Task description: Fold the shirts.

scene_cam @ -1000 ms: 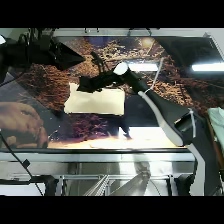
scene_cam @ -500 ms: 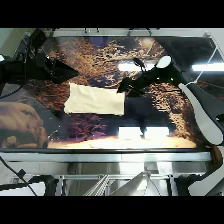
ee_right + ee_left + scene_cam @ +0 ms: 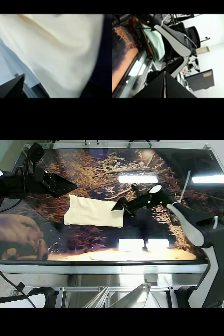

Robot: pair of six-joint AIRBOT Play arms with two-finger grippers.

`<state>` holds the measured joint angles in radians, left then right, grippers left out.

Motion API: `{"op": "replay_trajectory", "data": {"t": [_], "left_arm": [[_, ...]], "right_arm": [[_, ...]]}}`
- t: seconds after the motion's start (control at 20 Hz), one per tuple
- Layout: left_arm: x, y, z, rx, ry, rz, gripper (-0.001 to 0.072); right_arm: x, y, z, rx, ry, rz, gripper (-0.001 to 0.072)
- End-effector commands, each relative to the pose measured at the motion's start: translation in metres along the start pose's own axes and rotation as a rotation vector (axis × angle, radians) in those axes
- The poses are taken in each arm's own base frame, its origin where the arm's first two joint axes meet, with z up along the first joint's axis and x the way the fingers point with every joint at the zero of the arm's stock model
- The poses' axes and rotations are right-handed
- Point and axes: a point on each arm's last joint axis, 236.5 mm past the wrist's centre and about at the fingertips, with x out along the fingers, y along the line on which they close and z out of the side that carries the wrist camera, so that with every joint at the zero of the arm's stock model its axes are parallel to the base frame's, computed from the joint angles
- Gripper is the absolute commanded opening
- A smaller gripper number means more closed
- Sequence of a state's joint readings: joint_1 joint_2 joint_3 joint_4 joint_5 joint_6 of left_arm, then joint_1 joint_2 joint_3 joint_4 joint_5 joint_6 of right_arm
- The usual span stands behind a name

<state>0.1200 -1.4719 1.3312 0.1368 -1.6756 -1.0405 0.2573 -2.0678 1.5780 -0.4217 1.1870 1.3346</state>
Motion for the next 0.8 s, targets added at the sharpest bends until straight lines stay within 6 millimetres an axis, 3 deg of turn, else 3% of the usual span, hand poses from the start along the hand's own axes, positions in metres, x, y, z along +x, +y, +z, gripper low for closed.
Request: {"op": "replay_trajectory", "data": {"t": [0.0, 0.05, 0.2, 0.3, 0.35, 0.45, 0.55, 0.65, 0.75], "left_arm": [[0.000, 0.000, 0.000, 0.004, -0.001, 0.000, 0.0004], [0.000, 0.000, 0.000, 0.003, 0.000, 0.000, 0.0004], [0.000, -0.001, -0.002, 0.003, 0.007, -0.004, 0.0004], [0.000, -0.001, -0.002, 0.003, 0.008, -0.005, 0.0004], [0.000, -0.001, -0.002, 0.003, 0.006, -0.004, 0.0004], [0.000, -0.001, -0.002, 0.003, 0.006, -0.004, 0.0004], [0.000, -0.001, -0.002, 0.003, 0.007, -0.004, 0.0004], [0.000, -0.001, -0.002, 0.003, 0.007, -0.004, 0.0004], [0.000, -0.001, -0.002, 0.004, 0.009, -0.003, 0.0004]], "right_arm": [[0.028, 0.054, 0.008, -0.033, -0.057, 0.266, 0.0455], [0.022, 0.072, 0.013, -0.036, -0.080, 0.337, 0.0032], [-0.016, 0.115, 0.020, -0.091, -0.124, 0.458, 0.0018], [-0.065, 0.140, 0.027, -0.159, -0.184, 0.467, 0.0018], [-0.099, 0.150, 0.032, -0.184, -0.230, 0.451, 0.0018], [-0.179, 0.162, 0.036, -0.231, -0.350, 0.373, 0.0018], [-0.272, 0.155, 0.034, -0.247, -0.520, 0.214, 0.0018], [-0.367, 0.126, 0.019, -0.177, -0.707, 0.022, 0.0019], [-0.455, 0.087, -0.014, -0.066, -0.881, -0.157, 0.0018]]}}
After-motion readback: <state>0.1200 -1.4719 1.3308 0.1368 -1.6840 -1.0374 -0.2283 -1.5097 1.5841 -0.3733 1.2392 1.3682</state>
